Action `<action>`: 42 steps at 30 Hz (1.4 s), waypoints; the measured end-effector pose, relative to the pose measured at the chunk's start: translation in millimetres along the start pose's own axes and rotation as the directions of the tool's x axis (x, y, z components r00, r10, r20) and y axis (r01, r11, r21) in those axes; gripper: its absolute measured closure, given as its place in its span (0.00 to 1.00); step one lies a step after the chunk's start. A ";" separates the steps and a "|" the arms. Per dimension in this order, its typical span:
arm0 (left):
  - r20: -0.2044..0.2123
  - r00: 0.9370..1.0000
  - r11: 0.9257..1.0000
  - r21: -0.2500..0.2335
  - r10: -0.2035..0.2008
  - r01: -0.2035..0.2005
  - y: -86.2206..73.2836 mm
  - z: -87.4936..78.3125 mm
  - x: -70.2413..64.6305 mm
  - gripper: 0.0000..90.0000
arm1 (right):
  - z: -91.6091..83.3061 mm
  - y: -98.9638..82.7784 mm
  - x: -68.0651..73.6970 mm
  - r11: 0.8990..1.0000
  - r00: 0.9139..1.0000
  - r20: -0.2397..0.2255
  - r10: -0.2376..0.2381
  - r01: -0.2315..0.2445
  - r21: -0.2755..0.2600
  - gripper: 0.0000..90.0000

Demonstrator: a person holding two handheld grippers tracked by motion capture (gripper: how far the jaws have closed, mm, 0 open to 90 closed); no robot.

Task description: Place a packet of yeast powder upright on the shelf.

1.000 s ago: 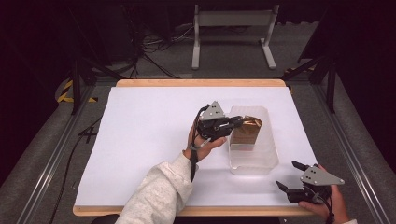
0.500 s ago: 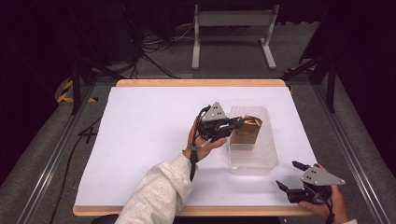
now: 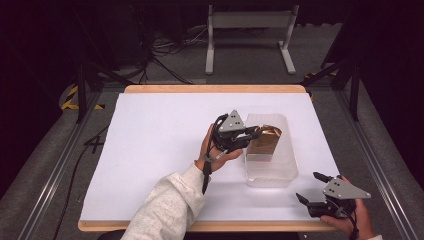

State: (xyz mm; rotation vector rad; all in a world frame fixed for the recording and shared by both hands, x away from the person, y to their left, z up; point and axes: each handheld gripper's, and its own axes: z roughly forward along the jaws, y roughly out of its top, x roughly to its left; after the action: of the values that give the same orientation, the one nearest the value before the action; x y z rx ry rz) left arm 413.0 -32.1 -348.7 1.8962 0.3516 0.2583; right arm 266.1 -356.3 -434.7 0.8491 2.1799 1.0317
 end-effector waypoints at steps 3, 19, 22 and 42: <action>-0.002 1.000 1.000 0.007 0.013 -0.013 0.6 -0.8 0.0 0.88 | -0.2 0.2 -0.3 1.000 1.000 0.003 0.000 0.000 -0.001 0.14; -0.047 0.995 0.996 0.013 0.093 -0.092 6.6 -26.7 -2.6 0.78 | 0.5 0.5 0.0 1.000 1.000 0.003 0.000 0.000 0.001 0.14; -0.045 0.993 0.994 0.023 0.111 -0.110 6.5 -30.7 -2.1 0.75 | 0.9 0.7 0.1 1.000 1.000 0.002 -0.004 0.004 0.000 0.14; -0.110 0.977 0.976 0.141 0.185 -0.168 -0.3 -35.6 -1.2 0.51 | 1.9 0.7 0.6 1.000 1.000 0.005 -0.004 0.004 0.008 0.14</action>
State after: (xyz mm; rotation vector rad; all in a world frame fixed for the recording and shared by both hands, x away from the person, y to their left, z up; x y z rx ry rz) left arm 399.6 -1.3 -336.8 2.0496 0.2874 0.4825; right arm 267.3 -354.7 -435.3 0.8494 2.1823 1.0184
